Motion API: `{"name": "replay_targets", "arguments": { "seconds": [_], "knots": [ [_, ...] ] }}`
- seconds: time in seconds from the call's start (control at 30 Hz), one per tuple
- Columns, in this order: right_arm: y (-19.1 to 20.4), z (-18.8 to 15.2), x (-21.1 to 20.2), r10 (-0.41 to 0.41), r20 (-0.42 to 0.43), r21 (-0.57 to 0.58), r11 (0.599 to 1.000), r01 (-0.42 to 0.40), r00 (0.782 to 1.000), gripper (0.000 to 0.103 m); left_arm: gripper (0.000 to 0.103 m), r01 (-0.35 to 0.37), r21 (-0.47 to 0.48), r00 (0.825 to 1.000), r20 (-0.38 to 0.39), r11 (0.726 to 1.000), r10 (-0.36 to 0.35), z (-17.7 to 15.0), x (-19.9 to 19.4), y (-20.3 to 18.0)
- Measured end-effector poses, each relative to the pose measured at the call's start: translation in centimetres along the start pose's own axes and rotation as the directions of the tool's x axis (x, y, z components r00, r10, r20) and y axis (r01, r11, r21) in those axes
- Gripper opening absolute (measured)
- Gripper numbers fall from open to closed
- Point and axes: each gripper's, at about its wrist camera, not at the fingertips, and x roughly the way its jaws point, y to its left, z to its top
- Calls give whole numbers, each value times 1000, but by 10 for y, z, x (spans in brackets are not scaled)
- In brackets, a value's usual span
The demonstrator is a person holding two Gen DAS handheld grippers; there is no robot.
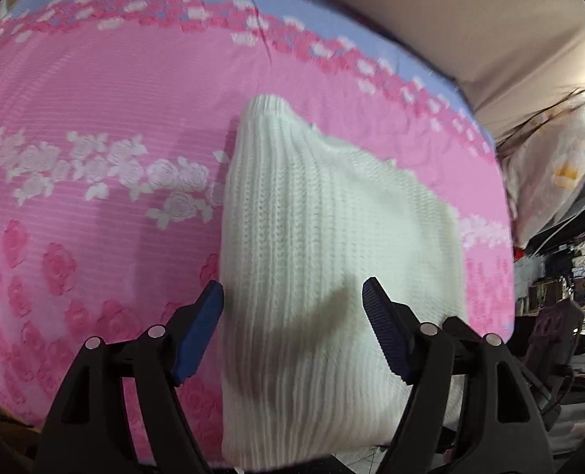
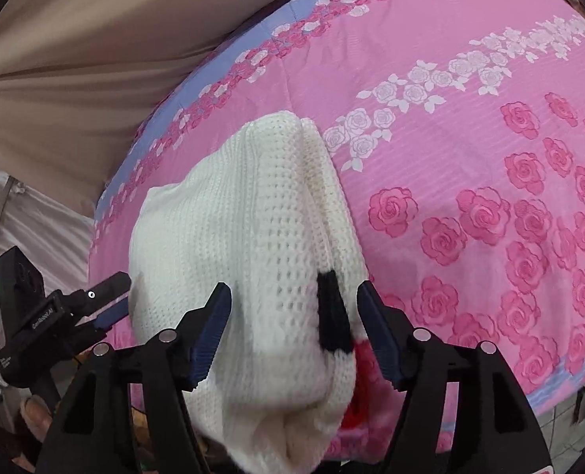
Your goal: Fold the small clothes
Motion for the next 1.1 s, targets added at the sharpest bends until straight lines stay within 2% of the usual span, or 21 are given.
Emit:
{"name": "replay_targets", "arguments": {
  "seconds": [0.07,0.13,0.2,0.23,0.3,0.37,0.43,0.5,0.53,0.6,0.63,0.7,0.73,0.8,0.87,0.9,0.97,1.03,1.1],
  "knots": [
    [-8,4,18,19,-32,40,999,-18,999,61,64,-12,-10,999,-33,1000,12,9,23,3],
    [-3,6,17,27,-31,18,999,-27,999,32,43,43,-59,998,-33,997,-45,17,23,11],
    [13,8,5,54,-16,-2,999,-54,998,24,34,92,-64,996,-9,994,-93,23,4,13],
    [27,9,-5,81,5,-35,996,-81,997,22,33,104,-56,995,13,993,-103,25,-8,12],
    [59,12,-24,100,50,-123,988,-93,994,21,32,121,-30,991,66,992,-119,28,-38,11],
    [87,13,-26,64,89,-216,975,-43,994,24,35,100,-10,991,89,995,-99,31,-54,13],
    [90,14,1,-22,64,-266,963,39,998,33,48,29,-10,998,62,1000,-29,34,-42,21],
    [74,11,39,-167,0,-282,946,161,986,33,45,-80,7,996,40,997,80,36,-19,32],
    [68,10,37,-149,-9,-254,957,141,989,33,46,-132,-16,991,23,991,133,34,-14,42],
    [66,4,6,-91,26,-204,975,94,996,35,46,3,-97,999,38,995,1,25,-33,57],
    [67,0,-10,-82,22,-201,976,85,996,41,46,19,-107,998,55,994,-13,19,-44,62],
    [68,-10,-32,-61,16,-199,978,63,998,51,48,25,-83,996,83,996,-18,9,-63,64],
    [66,-18,-41,-27,-13,-184,983,24,1000,53,49,24,-74,996,89,997,-18,4,-70,65],
    [64,-33,-39,14,-94,-158,987,-29,995,54,50,25,-60,996,82,998,-20,-6,-77,64],
    [66,-47,-26,3,-143,-172,985,-27,990,54,51,22,-33,998,63,999,-20,-17,-78,59],
    [68,-52,-19,-11,-153,-187,982,-18,988,44,51,11,-15,998,54,1000,-10,-21,-76,55],
    [67,-53,-11,-40,-157,-189,982,10,987,12,51,-8,28,1000,29,1000,7,-25,-66,44],
    [66,-44,-34,4,-90,-143,990,-17,996,11,51,-21,67,1000,14,998,21,-28,-61,34],
    [65,-38,-61,-12,-32,-146,989,8,999,11,52,-43,124,999,21,991,40,-30,-64,23]
  ]
}}
